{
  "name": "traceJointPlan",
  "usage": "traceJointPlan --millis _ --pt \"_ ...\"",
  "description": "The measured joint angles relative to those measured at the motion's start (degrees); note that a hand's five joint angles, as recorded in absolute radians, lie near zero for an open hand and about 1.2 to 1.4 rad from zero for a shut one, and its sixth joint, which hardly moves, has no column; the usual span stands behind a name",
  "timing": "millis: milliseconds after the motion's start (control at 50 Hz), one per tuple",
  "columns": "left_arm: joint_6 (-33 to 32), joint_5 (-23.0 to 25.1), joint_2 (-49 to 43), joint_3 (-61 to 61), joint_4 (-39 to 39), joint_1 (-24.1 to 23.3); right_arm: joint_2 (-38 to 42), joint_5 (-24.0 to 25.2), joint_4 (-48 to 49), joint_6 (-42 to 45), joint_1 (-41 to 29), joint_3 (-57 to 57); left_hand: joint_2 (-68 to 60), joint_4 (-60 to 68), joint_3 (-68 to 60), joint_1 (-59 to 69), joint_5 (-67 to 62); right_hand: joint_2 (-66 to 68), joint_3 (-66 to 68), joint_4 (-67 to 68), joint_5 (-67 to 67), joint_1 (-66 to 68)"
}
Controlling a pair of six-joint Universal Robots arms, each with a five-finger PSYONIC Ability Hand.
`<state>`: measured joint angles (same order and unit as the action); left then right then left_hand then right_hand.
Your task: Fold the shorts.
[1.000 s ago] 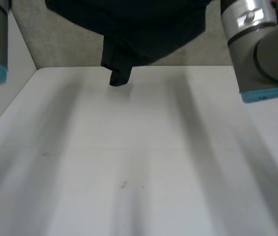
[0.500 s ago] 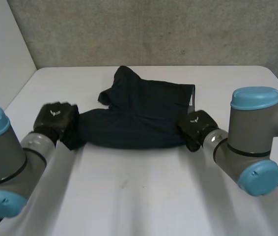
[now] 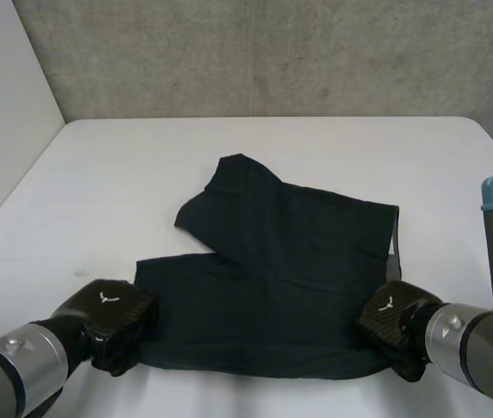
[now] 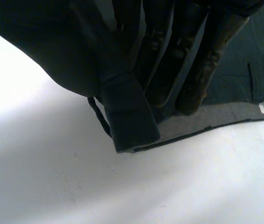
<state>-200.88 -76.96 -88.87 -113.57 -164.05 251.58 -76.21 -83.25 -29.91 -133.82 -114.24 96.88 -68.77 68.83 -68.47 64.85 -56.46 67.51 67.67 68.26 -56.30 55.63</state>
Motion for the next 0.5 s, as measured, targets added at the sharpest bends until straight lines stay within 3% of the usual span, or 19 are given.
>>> traceJointPlan --millis 80,100,160,240,340,500 --pt "0.08 1.65 0.41 1.31 -1.97 -0.03 -0.19 0.02 4.19 -0.43 0.73 1.50 12.81 -12.12 11.72 -10.07 9.83 0.00 0.00 0.01 0.00 0.00" --pt "0.03 1.86 0.34 1.97 -2.95 -0.04 -0.32 0.06 5.75 -1.16 0.89 1.85 29.14 -28.41 27.72 -27.70 25.88 0.00 0.00 0.00 0.00 0.00" --pt "-0.18 2.02 -0.02 3.80 -5.71 -0.03 -0.71 0.25 8.29 -3.26 1.16 2.42 37.44 -37.76 36.87 -34.84 35.51 0.00 0.00 0.01 0.00 0.00" --pt "-0.36 2.01 -0.72 6.01 -9.26 0.01 -1.14 0.75 9.77 -5.11 1.53 2.99 39.80 -40.28 38.97 -35.78 38.11 0.00 0.00 0.01 0.00 0.00" --pt "-0.58 2.33 -6.37 11.68 -19.72 0.08 -1.89 3.26 11.62 -7.29 2.82 4.63 41.77 -42.50 41.22 -37.43 40.40 0.00 0.00 0.00 0.00 0.31" --pt "-0.31 4.92 -24.02 24.49 -29.71 -0.44 -2.24 5.74 13.51 -8.00 3.76 6.99 37.34 -37.24 37.22 -33.38 34.97 0.00 0.00 -0.01 0.00 0.52"
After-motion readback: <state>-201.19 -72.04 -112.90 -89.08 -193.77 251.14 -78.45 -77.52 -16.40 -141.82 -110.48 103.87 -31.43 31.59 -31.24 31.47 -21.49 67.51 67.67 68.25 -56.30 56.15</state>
